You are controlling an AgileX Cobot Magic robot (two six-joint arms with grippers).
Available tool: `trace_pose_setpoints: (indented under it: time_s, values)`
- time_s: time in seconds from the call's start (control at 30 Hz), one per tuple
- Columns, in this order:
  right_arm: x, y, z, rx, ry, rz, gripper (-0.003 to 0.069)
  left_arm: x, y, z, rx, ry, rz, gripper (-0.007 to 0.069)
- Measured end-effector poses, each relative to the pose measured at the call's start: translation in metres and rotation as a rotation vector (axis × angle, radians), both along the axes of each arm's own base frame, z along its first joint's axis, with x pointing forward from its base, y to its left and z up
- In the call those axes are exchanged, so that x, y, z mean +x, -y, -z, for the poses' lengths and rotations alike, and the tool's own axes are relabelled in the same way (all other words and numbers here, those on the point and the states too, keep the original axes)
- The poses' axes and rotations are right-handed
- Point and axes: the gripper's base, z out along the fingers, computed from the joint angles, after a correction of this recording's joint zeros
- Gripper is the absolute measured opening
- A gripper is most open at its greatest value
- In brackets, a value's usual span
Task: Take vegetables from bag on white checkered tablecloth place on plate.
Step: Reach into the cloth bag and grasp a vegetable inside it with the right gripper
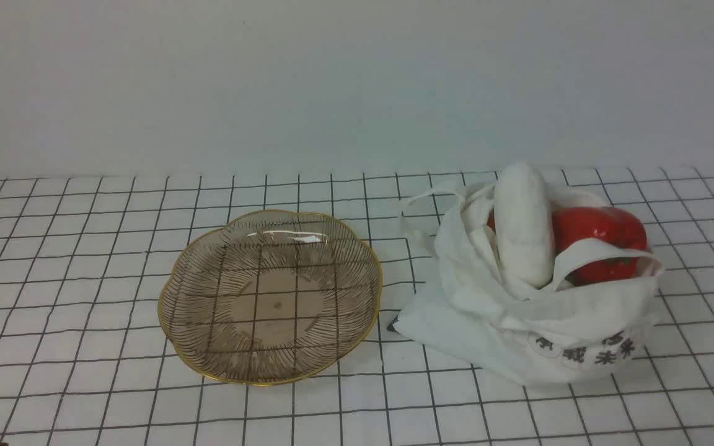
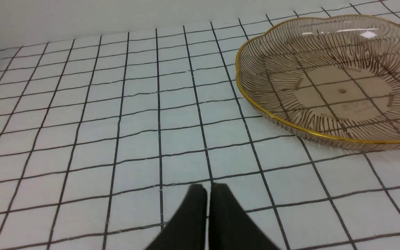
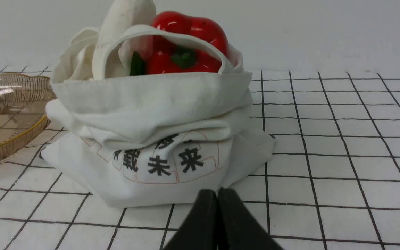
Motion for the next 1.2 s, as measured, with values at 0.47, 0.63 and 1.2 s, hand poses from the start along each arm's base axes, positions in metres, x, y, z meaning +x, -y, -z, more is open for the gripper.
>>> trace_pose_setpoints:
  time_s: [0.47,0.63,1.2]
  values:
    - [0.000,0.000,0.000,-0.001,0.000,0.000,-0.0015,0.000,0.000,0.000,0.000,0.000,0.000,-0.0008]
    - [0.000,0.000,0.000,-0.001,0.000,0.000,-0.0015,0.000,0.000,0.000,0.000,0.000,0.000,-0.0008]
    - [0.001,0.001,-0.029,0.854,0.195,0.043,-0.0015,0.000,0.000,0.000,0.000,0.000,0.000,-0.0008]
